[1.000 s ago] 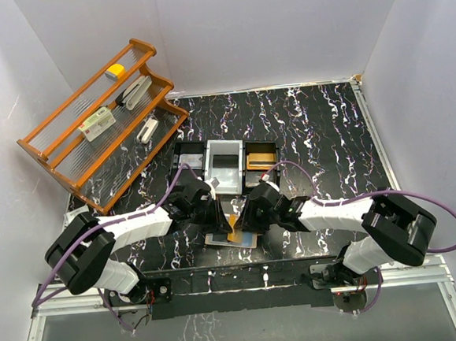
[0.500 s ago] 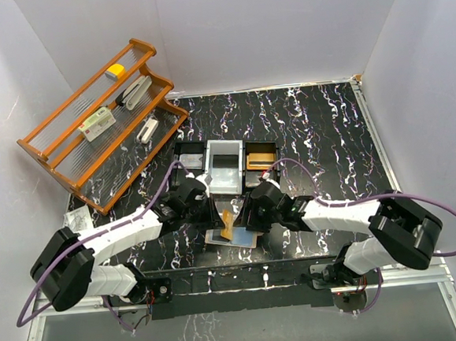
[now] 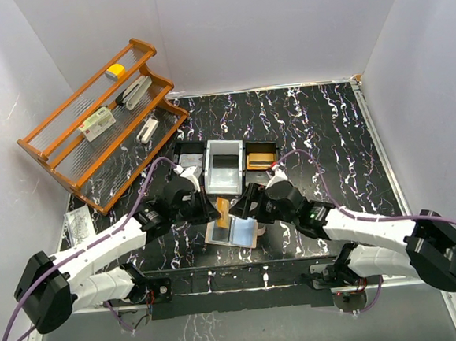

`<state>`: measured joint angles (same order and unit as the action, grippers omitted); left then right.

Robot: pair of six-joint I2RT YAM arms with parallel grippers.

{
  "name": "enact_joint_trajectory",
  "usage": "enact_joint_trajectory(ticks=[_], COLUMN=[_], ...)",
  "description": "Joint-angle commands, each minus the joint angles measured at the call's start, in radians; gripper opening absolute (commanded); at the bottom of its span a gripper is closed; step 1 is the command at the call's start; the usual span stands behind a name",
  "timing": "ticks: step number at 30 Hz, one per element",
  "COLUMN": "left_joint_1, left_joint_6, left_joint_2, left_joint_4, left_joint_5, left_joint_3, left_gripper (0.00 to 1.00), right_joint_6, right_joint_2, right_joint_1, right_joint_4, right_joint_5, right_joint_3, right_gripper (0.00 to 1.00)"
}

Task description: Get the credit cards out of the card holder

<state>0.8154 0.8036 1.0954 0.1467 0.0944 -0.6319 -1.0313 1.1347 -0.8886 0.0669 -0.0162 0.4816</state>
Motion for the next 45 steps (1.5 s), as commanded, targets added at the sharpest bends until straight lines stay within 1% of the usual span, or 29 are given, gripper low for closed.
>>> enact_joint_trajectory(ticks=[1,2,3,5,7,10,14,19,23,27,32,36,39,42,45], left_joint_1=[-0.039,-0.066,-0.099,-0.175,-0.225,-0.246,-0.247,-0.247,-0.247,-0.247,-0.248,-0.248,-0.247,-0.248,-0.249], left_joint_6=[-0.021,-0.022,-0.015,0.016,0.059,0.094,0.137,0.145,0.161,0.162,0.167,0.178,0.191,0.192,0.197], left_joint_2=[-0.047,-0.059,-0.073,-0.110,-0.147,-0.161,-0.145,-0.134,-0.135,-0.135,-0.131,-0.111,-0.107,-0.117,-0.115], left_joint_4=[-0.044,-0.054,-0.080,-0.151,-0.249,-0.360,-0.469,-0.501,-0.523,-0.524,-0.532,-0.567,-0.584,-0.585,-0.596], left_joint_5=[0.041,0.074,0.114,0.223,0.324,0.440,0.523,0.546,0.555,0.562,0.573,0.600,0.607,0.597,0.600], left_joint_3=[0.021,0.037,0.057,0.106,0.153,0.178,0.182,0.180,0.190,0.191,0.190,0.187,0.190,0.196,0.199], left_gripper=[0.00,0.00,0.00,0.00,0.00,0.00,0.00,0.00,0.00,0.00,0.00,0.00,0.00,0.00,0.00], right_joint_6=[0.083,0.086,0.083,0.065,0.026,-0.012,-0.017,-0.048,-0.068,-0.081,-0.126,-0.157,-0.177,-0.192,-0.218], right_joint_2=[-0.081,-0.095,-0.104,-0.111,-0.101,-0.064,-0.014,0.014,0.033,0.038,0.064,0.096,0.112,0.120,0.127], right_joint_1=[0.012,0.019,0.033,0.098,0.168,0.215,0.218,0.218,0.218,0.220,0.237,0.247,0.259,0.273,0.287], right_joint_4=[0.132,0.132,0.155,0.226,0.313,0.414,0.465,0.527,0.585,0.608,0.711,0.777,0.823,0.869,0.931], right_joint_5=[-0.018,-0.013,0.004,0.132,0.251,0.366,0.449,0.489,0.533,0.540,0.582,0.619,0.637,0.661,0.681], right_joint_3=[-0.020,-0.025,-0.039,-0.070,-0.102,-0.122,-0.091,-0.087,-0.088,-0.091,-0.106,-0.115,-0.122,-0.124,-0.172], right_gripper=[0.81,0.85,0.85,0.82,0.79,0.76,0.72,0.67,0.61,0.56,0.48,0.40,0.32,0.24,0.15])
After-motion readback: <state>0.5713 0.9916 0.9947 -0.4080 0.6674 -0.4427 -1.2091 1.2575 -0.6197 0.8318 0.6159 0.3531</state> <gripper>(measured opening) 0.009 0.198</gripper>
